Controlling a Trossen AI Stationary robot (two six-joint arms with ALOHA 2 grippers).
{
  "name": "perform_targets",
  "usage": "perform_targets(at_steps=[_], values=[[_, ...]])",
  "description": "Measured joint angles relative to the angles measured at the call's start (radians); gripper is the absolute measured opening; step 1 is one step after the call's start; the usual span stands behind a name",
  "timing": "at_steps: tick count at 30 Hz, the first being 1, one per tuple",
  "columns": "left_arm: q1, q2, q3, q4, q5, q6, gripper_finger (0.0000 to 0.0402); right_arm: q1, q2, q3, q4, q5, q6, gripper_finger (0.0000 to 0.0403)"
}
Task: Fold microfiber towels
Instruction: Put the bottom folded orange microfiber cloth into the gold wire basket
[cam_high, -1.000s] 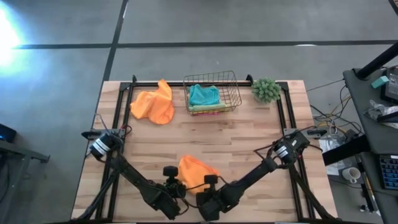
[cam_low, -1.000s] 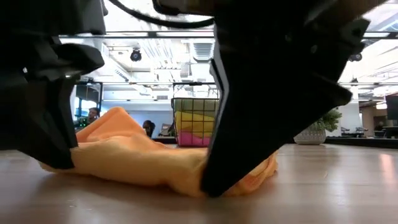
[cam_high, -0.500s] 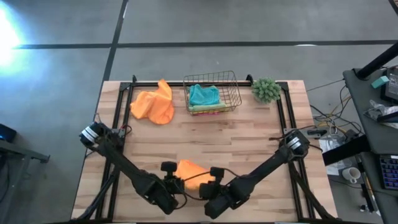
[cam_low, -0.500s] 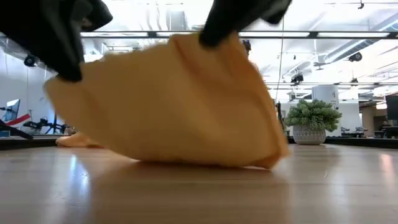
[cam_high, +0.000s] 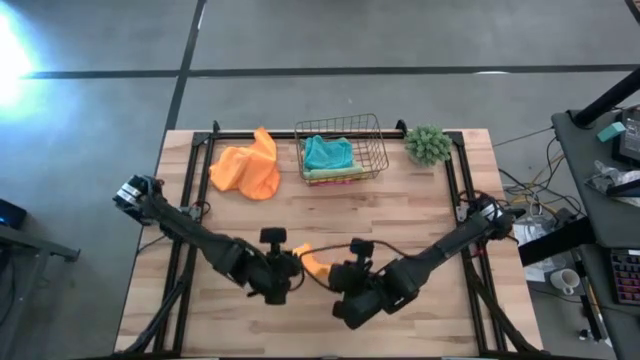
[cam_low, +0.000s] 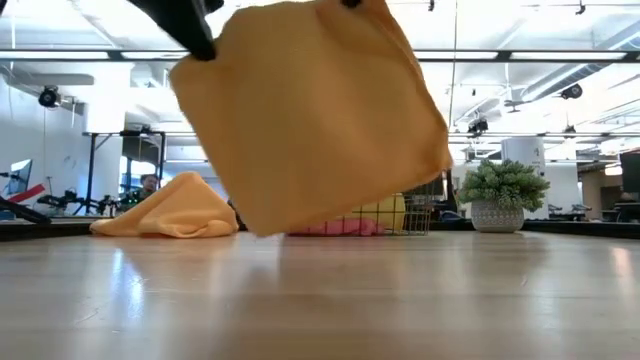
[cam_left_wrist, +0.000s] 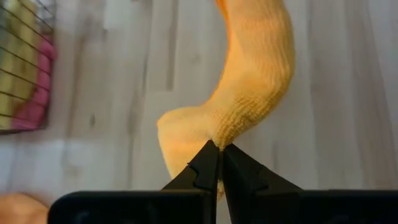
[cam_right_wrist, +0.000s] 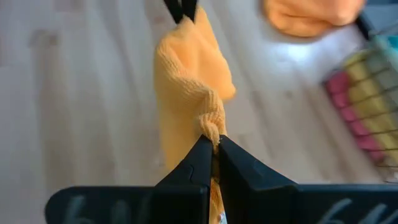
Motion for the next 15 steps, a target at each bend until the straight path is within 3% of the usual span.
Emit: perform_targets(at_steps=[15], values=[[0.270,-0.127,0.000,-0.001,0.000,0.289,0.0000,-0.201,-0.115,0.000,-0.046,0.020,-0.169,0.0008]])
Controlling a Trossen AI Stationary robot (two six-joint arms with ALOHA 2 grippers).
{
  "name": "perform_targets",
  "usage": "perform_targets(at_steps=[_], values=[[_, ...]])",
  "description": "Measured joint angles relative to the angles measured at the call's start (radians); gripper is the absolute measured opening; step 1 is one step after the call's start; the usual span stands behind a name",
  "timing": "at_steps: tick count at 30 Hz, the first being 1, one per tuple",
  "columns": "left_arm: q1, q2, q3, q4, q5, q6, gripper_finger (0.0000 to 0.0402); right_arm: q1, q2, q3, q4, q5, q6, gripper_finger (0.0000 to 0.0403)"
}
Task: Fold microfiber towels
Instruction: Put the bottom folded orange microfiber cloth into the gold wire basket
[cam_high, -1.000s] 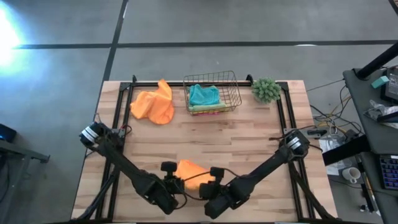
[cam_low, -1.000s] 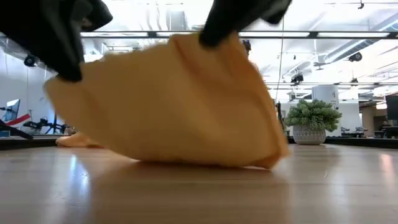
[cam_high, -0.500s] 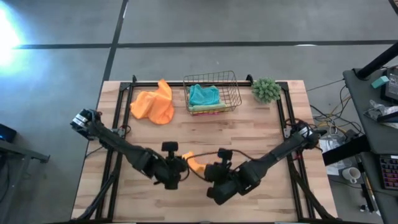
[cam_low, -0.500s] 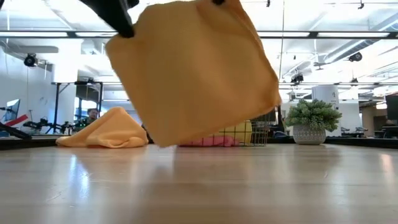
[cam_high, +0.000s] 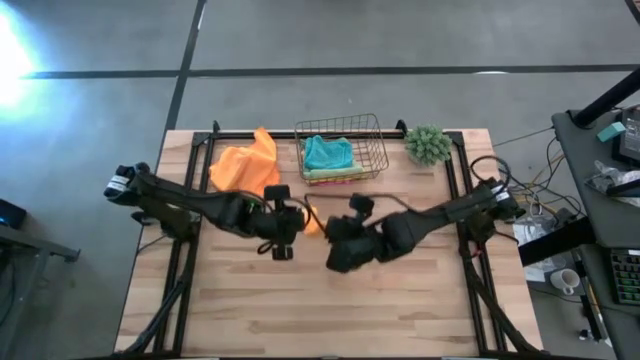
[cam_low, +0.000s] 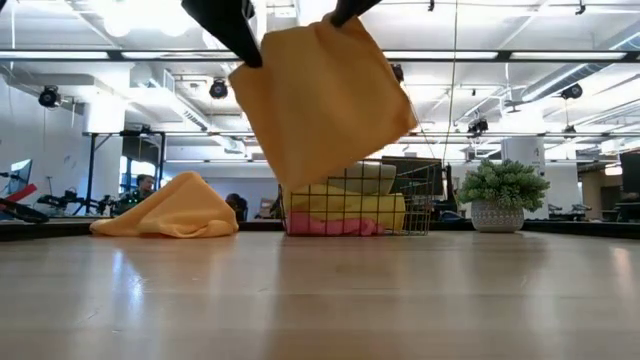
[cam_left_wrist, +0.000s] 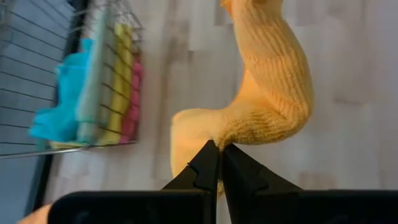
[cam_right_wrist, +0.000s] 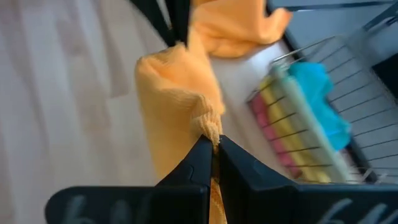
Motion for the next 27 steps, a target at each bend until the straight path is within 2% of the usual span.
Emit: perform_targets(at_steps=[7,10,20,23,27], values=[[0.084,-0.065,0.000,0.013,-0.051,0.116,0.0000,-0.103,-0.074,0.001,0.016,0.010,-0.124,0.0008],[0.121,-0.083,0.000,0.052,-0.082,0.194,0.0000,-0.145,-0.090,0.001,0.020,0.010,-0.180,0.0008],[0.281,-0.093,0.000,0.232,-0.087,0.407,0.0000,-0.324,-0.099,0.002,0.053,0.004,-0.409,0.0008],[0.340,-0.093,0.000,0.295,-0.089,0.461,0.0000,-0.399,-0.102,0.002,0.086,-0.026,-0.507,0.0008],[0.426,-0.093,0.000,0.359,-0.090,0.522,0.0000,-0.510,-0.111,0.002,0.144,-0.118,-0.635,0.0008]])
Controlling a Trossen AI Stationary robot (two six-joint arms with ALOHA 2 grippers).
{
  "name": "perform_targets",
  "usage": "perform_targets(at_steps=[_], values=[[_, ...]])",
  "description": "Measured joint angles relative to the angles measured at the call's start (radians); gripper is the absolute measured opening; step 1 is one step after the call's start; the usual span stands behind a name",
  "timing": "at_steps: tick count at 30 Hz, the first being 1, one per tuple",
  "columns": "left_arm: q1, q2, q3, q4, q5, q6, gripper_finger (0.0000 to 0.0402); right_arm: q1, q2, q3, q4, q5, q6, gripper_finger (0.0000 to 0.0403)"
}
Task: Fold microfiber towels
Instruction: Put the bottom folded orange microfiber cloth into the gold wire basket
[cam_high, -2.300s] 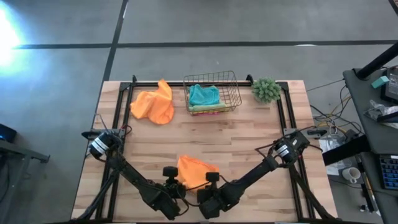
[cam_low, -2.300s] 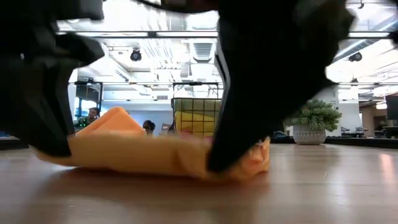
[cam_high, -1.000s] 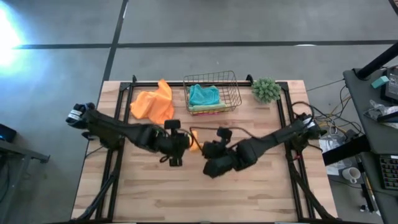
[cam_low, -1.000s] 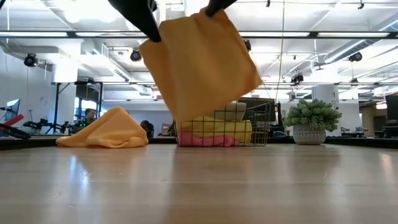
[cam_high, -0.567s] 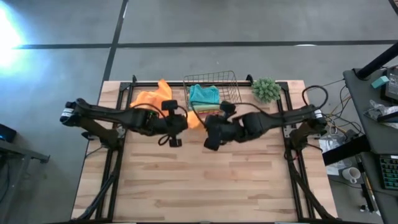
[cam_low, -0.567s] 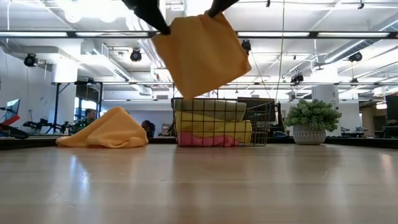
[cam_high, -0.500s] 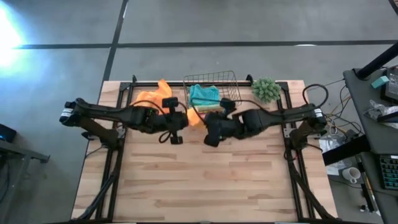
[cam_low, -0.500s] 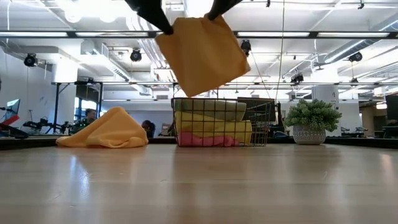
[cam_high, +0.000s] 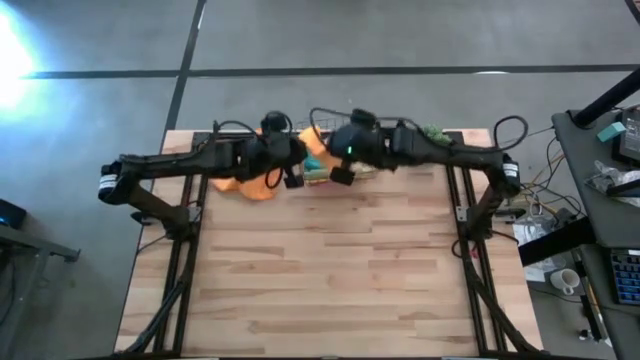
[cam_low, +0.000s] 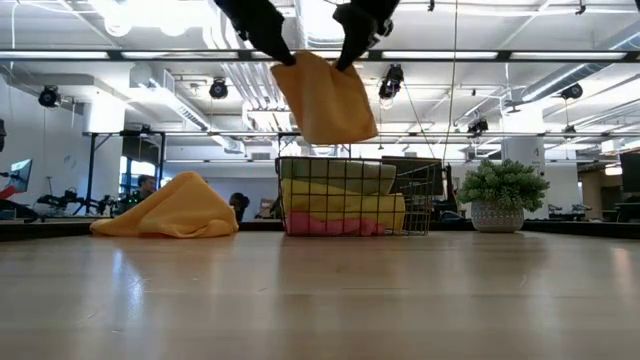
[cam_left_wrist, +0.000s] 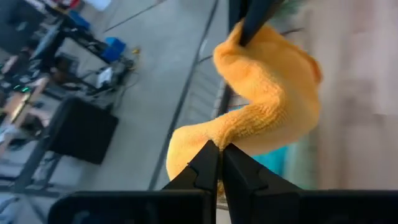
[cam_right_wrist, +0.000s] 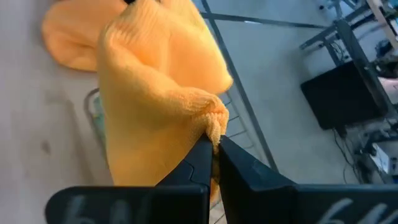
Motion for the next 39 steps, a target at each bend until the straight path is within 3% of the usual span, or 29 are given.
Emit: perform_targets(at_steps=[8,18,23,29,39], values=[[0.137,0.011,0.000,0.120,0.048,0.057,0.0000,-0.243,-0.005,0.000,0.061,-0.301,-0.246,0.0008],[0.186,0.154,0.001,0.188,0.075,0.083,0.0000,-0.447,0.001,0.000,0.063,-0.517,-0.436,0.0008],[0.202,0.232,0.071,0.140,0.088,0.076,0.0000,-0.521,0.039,0.000,0.061,-0.615,-0.521,0.0008],[0.229,0.289,0.164,0.096,0.095,0.076,0.0000,-0.549,0.091,0.000,0.087,-0.651,-0.592,0.0008],[0.299,0.311,0.180,-0.002,0.096,0.141,0.0000,-0.563,0.153,-0.002,0.222,-0.643,-0.696,0.0008]])
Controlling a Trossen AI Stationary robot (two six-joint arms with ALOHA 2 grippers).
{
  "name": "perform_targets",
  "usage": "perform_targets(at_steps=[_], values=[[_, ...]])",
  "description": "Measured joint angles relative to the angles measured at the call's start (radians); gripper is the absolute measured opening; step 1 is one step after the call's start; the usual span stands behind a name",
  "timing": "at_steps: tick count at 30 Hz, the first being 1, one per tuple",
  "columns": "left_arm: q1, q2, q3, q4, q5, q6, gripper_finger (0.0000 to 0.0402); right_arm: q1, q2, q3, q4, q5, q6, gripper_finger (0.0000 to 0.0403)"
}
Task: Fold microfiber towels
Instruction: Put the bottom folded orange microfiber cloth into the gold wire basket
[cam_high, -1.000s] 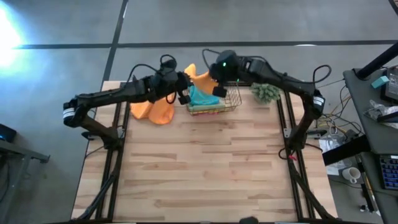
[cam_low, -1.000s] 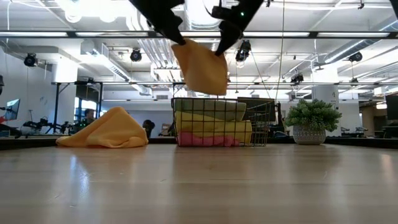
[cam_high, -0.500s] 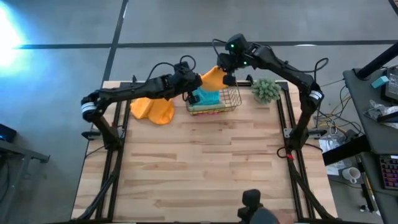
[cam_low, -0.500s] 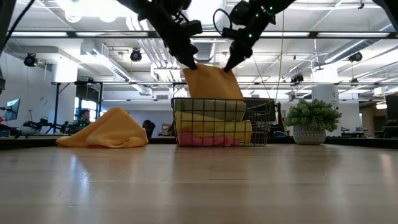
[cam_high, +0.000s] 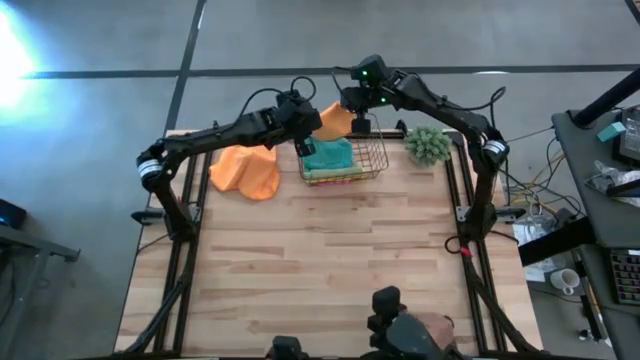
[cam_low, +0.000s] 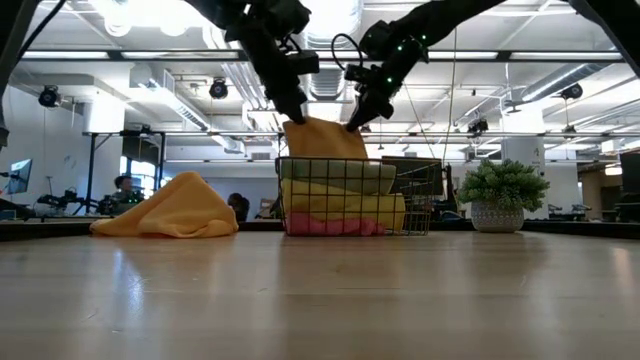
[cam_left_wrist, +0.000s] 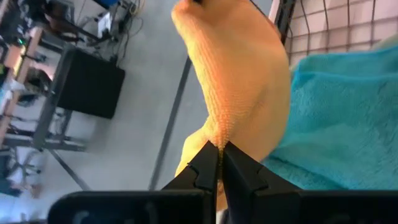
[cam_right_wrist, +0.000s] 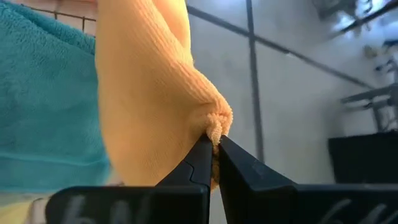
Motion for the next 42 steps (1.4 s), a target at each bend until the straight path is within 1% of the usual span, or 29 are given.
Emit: perform_targets(at_steps=[3,6,8,12,14,17,21,24,27,32,38,42], values=[[0.002,0.005,0.001,0.015,-0.002,0.040,0.0000,-0.003,0.007,0.000,0.012,0.000,-0.029,0.0008],[0.001,0.006,0.001,-0.022,0.003,0.042,0.0000,-0.007,0.013,0.000,-0.035,-0.006,-0.040,0.0008],[-0.003,0.006,0.001,-0.043,0.026,0.039,0.0000,-0.009,0.022,-0.001,-0.080,-0.014,-0.055,0.0008],[-0.009,0.013,0.001,-0.079,0.077,0.033,0.0000,-0.009,0.048,-0.028,-0.116,-0.021,-0.066,0.0008],[-0.009,0.013,0.001,-0.103,0.122,0.000,0.0000,-0.009,0.051,-0.045,-0.114,-0.041,-0.060,0.0008],[-0.009,0.013,0.001,-0.139,0.206,-0.067,0.0000,-0.001,0.043,-0.053,-0.122,-0.057,-0.038,0.0008],[-0.015,0.013,0.002,-0.198,0.255,-0.127,0.0000,0.013,0.037,-0.052,-0.179,-0.083,0.012,0.0008],[-0.015,0.013,0.002,-0.250,0.346,-0.189,0.0000,0.023,0.035,-0.052,-0.234,-0.134,0.068,0.0008],[-0.015,0.013,0.002,-0.277,0.418,-0.227,0.0000,0.043,0.033,-0.055,-0.278,-0.156,0.105,0.0008],[-0.016,0.012,0.002,-0.282,0.450,-0.277,0.0000,0.089,0.033,-0.056,-0.337,-0.158,0.155,0.0008],[-0.022,0.012,0.002,-0.281,0.547,-0.279,0.0000,0.124,0.033,-0.058,-0.386,-0.151,0.193,0.0008],[-0.022,0.012,0.001,-0.279,0.569,-0.280,0.0007,0.132,0.030,-0.058,-0.390,-0.154,0.249,0.0012]])
